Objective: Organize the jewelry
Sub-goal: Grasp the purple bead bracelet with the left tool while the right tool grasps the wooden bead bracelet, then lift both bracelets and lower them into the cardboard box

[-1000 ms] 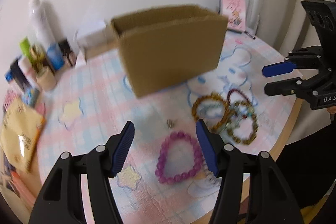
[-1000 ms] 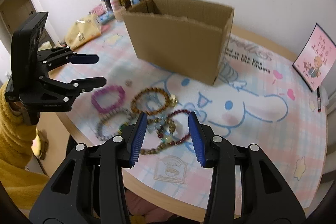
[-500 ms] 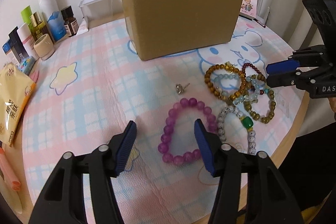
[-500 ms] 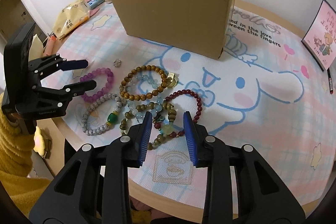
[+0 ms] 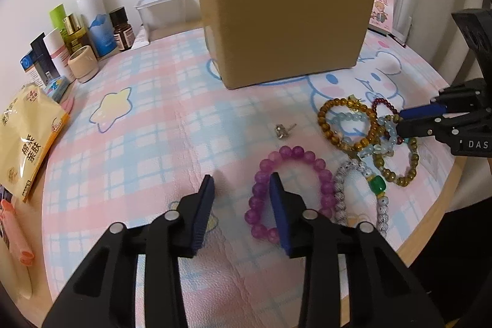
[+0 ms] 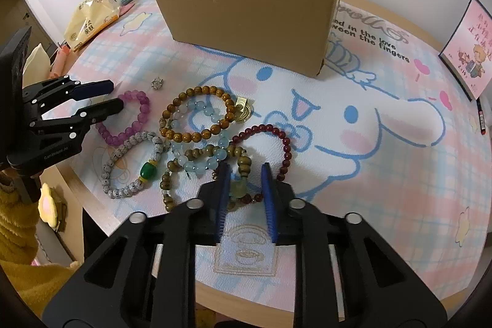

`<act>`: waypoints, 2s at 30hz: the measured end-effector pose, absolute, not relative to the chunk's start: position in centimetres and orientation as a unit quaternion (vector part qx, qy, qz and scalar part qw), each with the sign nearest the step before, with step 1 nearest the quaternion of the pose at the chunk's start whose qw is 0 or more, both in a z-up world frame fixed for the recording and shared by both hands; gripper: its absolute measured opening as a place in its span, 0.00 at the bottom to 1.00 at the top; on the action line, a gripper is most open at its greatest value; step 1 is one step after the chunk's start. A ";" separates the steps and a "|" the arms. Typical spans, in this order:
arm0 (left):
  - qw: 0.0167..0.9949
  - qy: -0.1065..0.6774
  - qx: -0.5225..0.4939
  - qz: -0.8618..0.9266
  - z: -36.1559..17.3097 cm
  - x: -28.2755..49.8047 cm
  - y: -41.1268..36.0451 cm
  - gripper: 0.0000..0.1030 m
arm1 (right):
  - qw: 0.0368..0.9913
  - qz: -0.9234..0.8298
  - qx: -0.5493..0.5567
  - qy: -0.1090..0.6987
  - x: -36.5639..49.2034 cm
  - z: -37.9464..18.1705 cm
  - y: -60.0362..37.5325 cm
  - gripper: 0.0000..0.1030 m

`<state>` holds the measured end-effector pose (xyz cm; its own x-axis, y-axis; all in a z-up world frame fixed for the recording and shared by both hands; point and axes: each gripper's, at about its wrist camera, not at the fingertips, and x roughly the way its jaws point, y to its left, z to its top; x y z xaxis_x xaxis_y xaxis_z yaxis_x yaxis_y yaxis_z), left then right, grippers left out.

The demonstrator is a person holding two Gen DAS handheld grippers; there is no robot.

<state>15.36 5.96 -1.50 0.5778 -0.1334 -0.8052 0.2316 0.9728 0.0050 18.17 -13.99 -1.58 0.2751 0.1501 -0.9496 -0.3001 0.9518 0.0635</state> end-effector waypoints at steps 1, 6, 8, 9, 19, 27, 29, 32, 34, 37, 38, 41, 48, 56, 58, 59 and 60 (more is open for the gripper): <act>0.887 0.447 0.056 -0.103 -1.5 15.4 6.0 0.30 | 0.795 0.144 -0.062 0.586 18.2 -1.7 -13.9 0.11; 0.887 0.451 0.045 -0.092 -1.2 15.5 6.2 0.10 | 0.799 0.146 -0.043 0.581 18.3 -1.2 -14.4 0.10; 0.887 0.452 0.034 -0.091 -1.2 15.6 6.3 0.10 | 0.802 0.152 -0.030 0.577 18.2 -0.7 -14.7 0.10; 0.887 0.452 0.029 -0.090 -1.1 15.6 6.4 0.10 | 0.804 0.155 -0.027 0.574 18.1 -0.5 -14.8 0.10; 0.898 0.426 0.021 -0.107 1.8 14.6 6.1 0.09 | 0.827 0.194 -0.012 0.528 16.9 3.2 -14.3 0.10; 0.906 0.404 0.021 -0.125 4.1 14.5 5.5 0.09 | 0.847 0.203 0.017 0.490 16.6 6.3 -15.0 0.10; 0.908 0.397 0.021 -0.130 4.7 14.5 5.4 0.09 | 0.854 0.201 0.025 0.480 16.7 7.1 -15.4 0.10; 0.912 0.386 0.019 -0.138 5.9 14.6 5.3 0.09 | 0.861 0.201 0.044 0.464 16.9 8.3 -16.1 0.10; 0.915 0.378 0.020 -0.141 6.7 14.8 5.2 0.09 | 0.864 0.205 0.056 0.455 16.9 9.0 -16.5 0.10; 0.916 0.369 0.013 -0.155 7.8 15.3 5.2 0.09 | 0.872 0.211 0.054 0.439 16.9 10.3 -16.8 0.10; 0.917 0.366 0.012 -0.157 8.2 15.4 5.1 0.09 | 0.874 0.211 0.052 0.435 16.9 10.7 -16.9 0.10; 0.919 0.354 0.013 -0.171 9.6 16.1 4.8 0.09 | 0.876 0.211 0.059 0.429 17.4 11.6 -17.3 0.10; 0.927 0.315 -0.002 -0.205 13.4 18.3 3.6 0.09 | 0.883 0.200 0.073 0.418 20.2 13.4 -18.2 0.10; 0.932 0.304 -0.001 -0.195 16.3 22.1 2.6 0.09 | 0.886 0.190 0.072 0.417 24.7 14.2 -18.3 0.10; 0.932 0.309 0.000 -0.188 16.4 23.6 2.4 0.09 | 0.887 0.185 0.071 0.416 25.8 14.3 -18.0 0.10; 0.933 0.310 0.001 -0.184 16.4 24.0 2.4 0.09 | 0.888 0.184 0.068 0.416 26.2 14.3 -17.8 0.10; 0.934 0.310 0.000 -0.176 16.4 24.6 2.4 0.09 | 0.889 0.182 0.064 0.415 26.7 14.3 -17.6 0.10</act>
<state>24.63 2.37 16.42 0.7456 -0.3296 -0.5792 0.3295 0.9378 -0.1094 26.66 -17.56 14.32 0.5884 0.3772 -0.7151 -0.2713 0.9253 0.2649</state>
